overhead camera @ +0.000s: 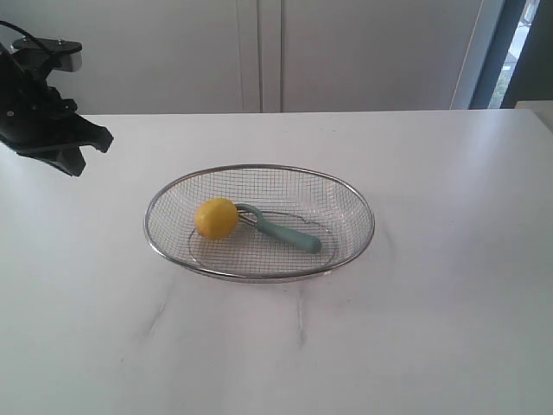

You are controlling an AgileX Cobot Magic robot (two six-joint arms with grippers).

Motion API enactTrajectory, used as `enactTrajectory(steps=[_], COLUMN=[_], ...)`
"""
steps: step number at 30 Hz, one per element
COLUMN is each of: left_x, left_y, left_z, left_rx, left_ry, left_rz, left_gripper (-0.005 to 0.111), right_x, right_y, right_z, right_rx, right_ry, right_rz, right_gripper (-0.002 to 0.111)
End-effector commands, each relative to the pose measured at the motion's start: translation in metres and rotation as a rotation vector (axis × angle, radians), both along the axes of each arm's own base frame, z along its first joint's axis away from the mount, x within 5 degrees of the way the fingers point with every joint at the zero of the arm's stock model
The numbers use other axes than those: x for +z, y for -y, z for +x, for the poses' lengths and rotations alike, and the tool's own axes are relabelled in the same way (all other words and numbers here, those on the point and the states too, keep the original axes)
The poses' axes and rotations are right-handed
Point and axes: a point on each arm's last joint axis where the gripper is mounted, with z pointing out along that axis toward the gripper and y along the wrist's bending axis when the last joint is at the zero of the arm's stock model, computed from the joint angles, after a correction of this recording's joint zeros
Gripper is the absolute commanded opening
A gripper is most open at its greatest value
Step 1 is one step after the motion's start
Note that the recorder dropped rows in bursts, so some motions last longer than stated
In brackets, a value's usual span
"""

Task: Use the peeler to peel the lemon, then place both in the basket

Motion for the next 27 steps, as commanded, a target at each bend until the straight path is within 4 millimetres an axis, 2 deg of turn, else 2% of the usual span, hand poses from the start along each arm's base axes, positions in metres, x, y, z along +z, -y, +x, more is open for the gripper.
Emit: enactTrajectory(steps=[1, 16, 27], left_x=[0.003, 0.005, 0.005], left_y=[0.0, 0.0, 0.0], left_z=[0.0, 0.004, 0.004], left_rx=[0.012, 0.017, 0.017], left_ry=[0.033, 0.081, 0.081], left_rz=[-0.016, -0.025, -0.025], left_gripper=[0.0, 0.0, 0.0], right_x=[-0.006, -0.046, -0.044], right_y=[0.001, 0.001, 0.001], right_z=[0.003, 0.009, 0.01], right_rx=[-0.008, -0.01, -0.01], right_ry=[0.031, -0.043, -0.022], right_rz=[-0.002, 0.004, 0.005], right_gripper=[0.0, 0.0, 0.0])
